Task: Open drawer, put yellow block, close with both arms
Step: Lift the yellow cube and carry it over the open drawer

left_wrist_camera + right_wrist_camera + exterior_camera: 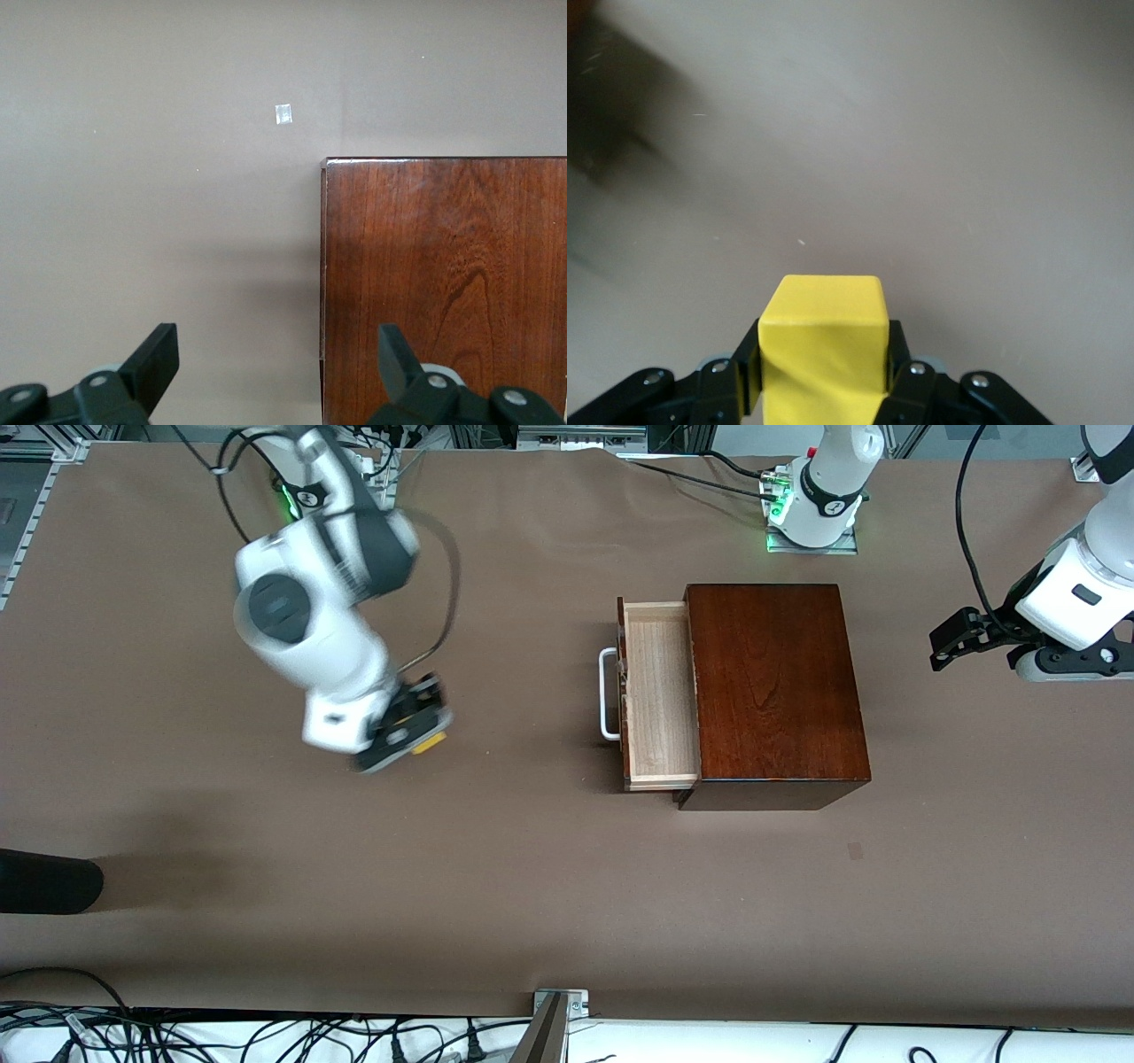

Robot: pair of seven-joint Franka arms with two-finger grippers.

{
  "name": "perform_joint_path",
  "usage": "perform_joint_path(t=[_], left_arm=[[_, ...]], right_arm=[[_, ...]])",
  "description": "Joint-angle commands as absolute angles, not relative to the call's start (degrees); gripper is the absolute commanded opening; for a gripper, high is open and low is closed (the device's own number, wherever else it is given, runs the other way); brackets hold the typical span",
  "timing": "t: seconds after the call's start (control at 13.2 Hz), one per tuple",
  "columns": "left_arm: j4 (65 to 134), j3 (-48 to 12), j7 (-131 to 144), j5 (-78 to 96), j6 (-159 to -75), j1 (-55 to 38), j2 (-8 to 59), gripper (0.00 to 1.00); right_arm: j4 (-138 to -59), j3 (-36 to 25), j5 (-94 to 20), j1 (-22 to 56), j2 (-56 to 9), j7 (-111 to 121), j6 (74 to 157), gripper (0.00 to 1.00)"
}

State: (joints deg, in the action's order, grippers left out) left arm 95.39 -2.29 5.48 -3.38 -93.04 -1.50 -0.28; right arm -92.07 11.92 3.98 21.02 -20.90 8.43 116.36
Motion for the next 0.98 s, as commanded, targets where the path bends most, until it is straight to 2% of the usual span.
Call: perform_joint_path(t=[0.0,0.3,0.61,0.91], left_arm=[[95.54,-2.11,4.66,-2.20,-92.37,-1.41,-0.88,1.00],[95.54,-2.11,4.57,-2.20,-92.37,-1.41,-0.88,1.00],[95.54,-2.11,4.48,-2.20,-92.29,-1.41,-0.88,1.00],[95.54,-2.11,4.31,-2.20,-92.29,-1.32,-0.88,1.00]], right_arm=[[-83.78,11.95,10.09,29.77,-25.30,13.52,115.49,0.08],[-77.80,12.83,10.54,38.47,-29.96,18.27,114.70,0.07],[-68.66,12.74,13.09,45.43,-36.90,21.53,114.52,0.01],[-68.38,12.66,14.94,49.30,-37.44,21.36,115.05,0.01]])
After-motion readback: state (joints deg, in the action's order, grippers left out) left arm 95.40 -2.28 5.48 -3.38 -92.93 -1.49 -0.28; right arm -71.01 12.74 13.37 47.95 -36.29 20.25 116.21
